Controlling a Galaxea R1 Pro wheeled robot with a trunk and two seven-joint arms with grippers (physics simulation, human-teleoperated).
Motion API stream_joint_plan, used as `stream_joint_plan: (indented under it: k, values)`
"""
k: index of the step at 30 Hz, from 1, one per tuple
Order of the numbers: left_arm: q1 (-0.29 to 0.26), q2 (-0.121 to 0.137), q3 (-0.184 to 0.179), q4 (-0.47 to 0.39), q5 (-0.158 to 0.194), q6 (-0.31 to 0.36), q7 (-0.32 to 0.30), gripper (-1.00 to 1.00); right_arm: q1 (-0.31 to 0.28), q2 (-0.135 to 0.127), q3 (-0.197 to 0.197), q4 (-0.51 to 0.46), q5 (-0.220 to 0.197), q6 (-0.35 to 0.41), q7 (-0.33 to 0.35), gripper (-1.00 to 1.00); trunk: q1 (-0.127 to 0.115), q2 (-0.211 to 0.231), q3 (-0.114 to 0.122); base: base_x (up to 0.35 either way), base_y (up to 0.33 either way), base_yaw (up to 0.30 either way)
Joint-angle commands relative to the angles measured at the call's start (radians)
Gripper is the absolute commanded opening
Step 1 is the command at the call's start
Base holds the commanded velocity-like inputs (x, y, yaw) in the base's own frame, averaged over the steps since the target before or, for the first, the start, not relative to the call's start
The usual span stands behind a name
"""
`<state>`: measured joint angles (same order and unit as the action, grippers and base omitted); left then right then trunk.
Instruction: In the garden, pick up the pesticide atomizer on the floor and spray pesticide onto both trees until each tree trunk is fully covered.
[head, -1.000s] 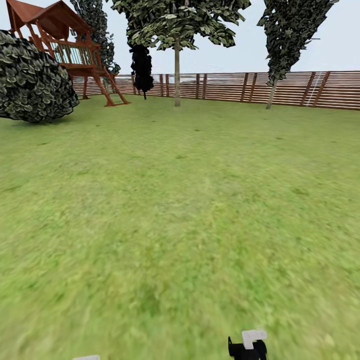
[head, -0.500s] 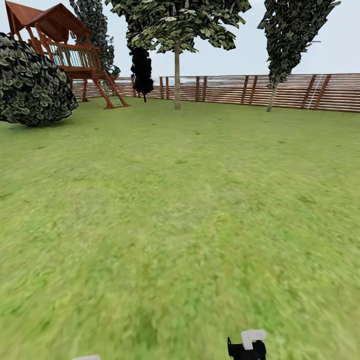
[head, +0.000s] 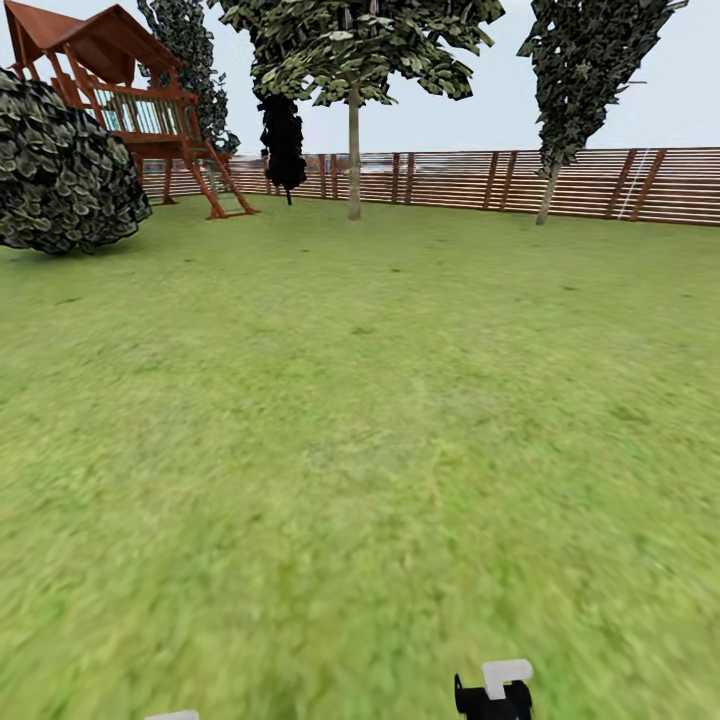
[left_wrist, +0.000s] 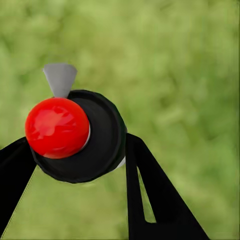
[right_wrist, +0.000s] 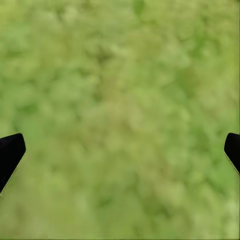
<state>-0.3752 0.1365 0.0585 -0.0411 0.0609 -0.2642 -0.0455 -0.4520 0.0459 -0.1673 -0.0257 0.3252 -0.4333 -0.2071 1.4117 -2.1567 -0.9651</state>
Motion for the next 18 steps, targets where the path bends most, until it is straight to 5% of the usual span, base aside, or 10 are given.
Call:
stream_joint_plan:
  k: [1,18]
  values:
    - [-0.001,0.000,0.005,0.001,0.006,-0.003,-0.005,-1.00,-0.001,0.000,-0.008,0.001,0.011,-0.002,-0.005,1.00,0.000,0.000,-0.001,0.338,0.000,0.000]
    - [-0.001,0.000,0.005,0.001,0.007,-0.003,-0.005,-1.00,-0.001,0.001,-0.008,0.001,0.011,-0.002,-0.008,1.00,0.000,0.000,-0.001,0.338,0.000,0.000]
